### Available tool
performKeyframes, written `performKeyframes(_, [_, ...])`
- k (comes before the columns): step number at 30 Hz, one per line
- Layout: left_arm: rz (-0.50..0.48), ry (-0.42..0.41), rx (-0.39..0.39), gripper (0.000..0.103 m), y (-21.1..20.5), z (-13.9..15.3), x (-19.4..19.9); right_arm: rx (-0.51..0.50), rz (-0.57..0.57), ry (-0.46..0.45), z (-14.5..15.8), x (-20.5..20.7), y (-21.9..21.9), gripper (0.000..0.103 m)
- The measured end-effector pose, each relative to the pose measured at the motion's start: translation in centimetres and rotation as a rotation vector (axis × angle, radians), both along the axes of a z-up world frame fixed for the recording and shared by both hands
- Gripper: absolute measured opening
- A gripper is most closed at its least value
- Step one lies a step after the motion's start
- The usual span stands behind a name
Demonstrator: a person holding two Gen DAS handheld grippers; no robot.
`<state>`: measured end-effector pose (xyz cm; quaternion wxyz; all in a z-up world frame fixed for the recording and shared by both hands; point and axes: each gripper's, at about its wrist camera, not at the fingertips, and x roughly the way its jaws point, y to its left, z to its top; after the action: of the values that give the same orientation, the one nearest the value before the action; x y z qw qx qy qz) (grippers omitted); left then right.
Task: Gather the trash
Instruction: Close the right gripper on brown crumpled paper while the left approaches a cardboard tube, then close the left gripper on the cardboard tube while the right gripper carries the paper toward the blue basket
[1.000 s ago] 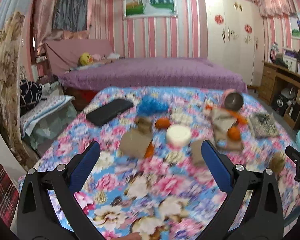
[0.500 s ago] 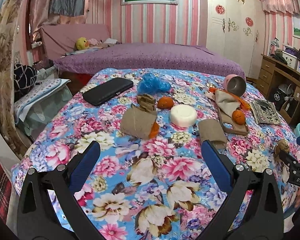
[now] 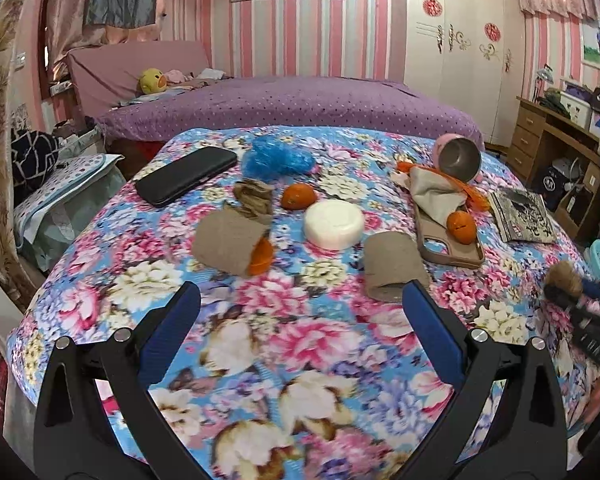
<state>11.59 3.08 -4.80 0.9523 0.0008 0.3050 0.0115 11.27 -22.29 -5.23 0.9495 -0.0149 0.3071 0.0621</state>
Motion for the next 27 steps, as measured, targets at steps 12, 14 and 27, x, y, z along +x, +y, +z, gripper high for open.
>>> performKeyframes(12, [-0.038, 0.119, -0.05, 0.098, -4.1, -2.1, 4.4, 0.026, -0.098, -0.046, 1.9, 1.2, -6.5, 0.045])
performKeyframes(14, [-0.032, 0.142, -0.078, 0.098, -4.3, -2.4, 5.2, 0.032, -0.105, -0.041, 1.8, 1.4, -7.0, 0.045])
performKeyframes(27, [-0.076, 0.202, -0.104, 0.051, -5.7, -3.1, 7.4, 0.012, -0.089, -0.04, 1.4, 1.3, -7.3, 0.045])
